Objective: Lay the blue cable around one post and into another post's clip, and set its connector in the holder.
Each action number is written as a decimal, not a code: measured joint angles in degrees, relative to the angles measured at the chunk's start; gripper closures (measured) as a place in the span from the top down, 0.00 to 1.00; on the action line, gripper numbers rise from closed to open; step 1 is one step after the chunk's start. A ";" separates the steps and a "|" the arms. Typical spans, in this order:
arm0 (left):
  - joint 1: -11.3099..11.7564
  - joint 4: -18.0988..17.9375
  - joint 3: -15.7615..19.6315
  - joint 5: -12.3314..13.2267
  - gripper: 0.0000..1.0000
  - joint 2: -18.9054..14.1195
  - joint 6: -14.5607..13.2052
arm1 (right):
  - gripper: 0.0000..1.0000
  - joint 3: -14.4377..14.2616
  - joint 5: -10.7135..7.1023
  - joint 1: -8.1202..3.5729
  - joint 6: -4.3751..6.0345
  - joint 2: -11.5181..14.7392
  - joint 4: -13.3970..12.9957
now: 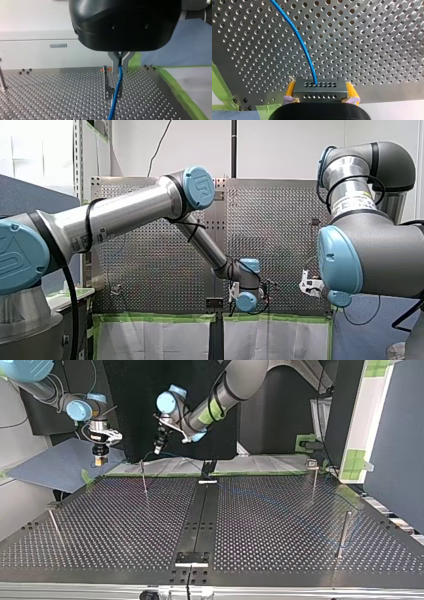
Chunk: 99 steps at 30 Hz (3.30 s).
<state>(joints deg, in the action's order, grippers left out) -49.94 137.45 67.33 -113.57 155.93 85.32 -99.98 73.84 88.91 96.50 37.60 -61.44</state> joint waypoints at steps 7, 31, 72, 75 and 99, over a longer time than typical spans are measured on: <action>-0.32 0.22 0.10 -0.17 0.01 0.14 0.59 | 0.00 0.00 0.30 0.66 0.21 -0.09 -0.28; 2.97 -0.04 2.85 -0.67 0.01 1.66 0.76 | 0.00 -0.32 1.18 0.49 1.11 -2.44 -1.15; -0.53 2.24 1.26 -0.97 0.01 -0.70 -2.57 | 0.00 -0.97 -0.55 -1.84 0.59 -0.47 -1.78; -0.12 2.08 1.28 -0.96 0.01 -0.70 -1.73 | 0.00 -0.97 -0.59 -1.70 0.61 -0.46 -1.84; 2.53 0.02 1.01 1.29 0.01 -0.50 1.76 | 0.00 -0.71 -0.69 -1.88 1.35 -0.45 -3.07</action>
<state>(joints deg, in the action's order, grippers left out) -47.41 137.47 68.34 -112.28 155.44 87.08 -100.69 73.15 87.04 97.85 37.15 -64.51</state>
